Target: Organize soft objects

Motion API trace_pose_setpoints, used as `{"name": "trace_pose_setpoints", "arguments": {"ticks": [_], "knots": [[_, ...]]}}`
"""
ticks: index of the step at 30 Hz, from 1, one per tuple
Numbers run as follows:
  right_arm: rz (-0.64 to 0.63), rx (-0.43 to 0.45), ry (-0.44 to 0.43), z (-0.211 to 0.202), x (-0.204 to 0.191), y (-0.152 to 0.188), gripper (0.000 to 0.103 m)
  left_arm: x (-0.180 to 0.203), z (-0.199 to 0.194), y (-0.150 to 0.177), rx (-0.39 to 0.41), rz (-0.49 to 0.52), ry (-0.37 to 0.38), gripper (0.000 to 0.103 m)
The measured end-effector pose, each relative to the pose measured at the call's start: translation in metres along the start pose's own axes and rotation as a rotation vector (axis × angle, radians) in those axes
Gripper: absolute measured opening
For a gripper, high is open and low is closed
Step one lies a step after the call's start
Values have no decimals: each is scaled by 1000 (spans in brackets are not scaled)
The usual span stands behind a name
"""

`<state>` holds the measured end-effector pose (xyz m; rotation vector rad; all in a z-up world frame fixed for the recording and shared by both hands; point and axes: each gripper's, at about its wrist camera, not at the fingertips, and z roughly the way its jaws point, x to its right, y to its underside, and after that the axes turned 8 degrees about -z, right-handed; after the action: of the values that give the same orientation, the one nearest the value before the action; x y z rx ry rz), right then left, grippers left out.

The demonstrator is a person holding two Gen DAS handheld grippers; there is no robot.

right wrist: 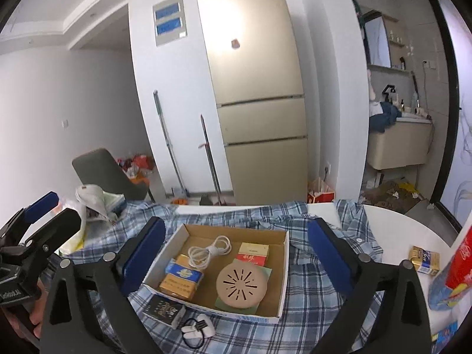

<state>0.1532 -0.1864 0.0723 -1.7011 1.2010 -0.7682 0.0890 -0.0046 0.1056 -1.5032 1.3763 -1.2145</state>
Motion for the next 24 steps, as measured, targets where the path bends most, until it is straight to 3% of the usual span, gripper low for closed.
{"name": "trace_pose_setpoints", "arguments": {"ticks": [5, 8, 12, 19, 22, 24], "knots": [[1, 84, 18, -21, -12, 14, 103, -2, -23, 16, 70, 29, -24, 103], [-49, 101, 33, -22, -20, 30, 103, -9, -24, 33, 48, 33, -31, 103], [-73, 63, 60, -13, -27, 52, 103, -22, -14, 55, -22, 1, -8, 103], [-63, 1, 3, 10, -22, 88, 103, -40, 1, 94, -72, -29, 7, 103], [-90, -23, 39, 18, -20, 103, 103, -46, 10, 106, -100, -56, 4, 103], [-101, -41, 14, 21, -22, 103, 103, -49, 11, 106, -98, -72, -2, 103]]}}
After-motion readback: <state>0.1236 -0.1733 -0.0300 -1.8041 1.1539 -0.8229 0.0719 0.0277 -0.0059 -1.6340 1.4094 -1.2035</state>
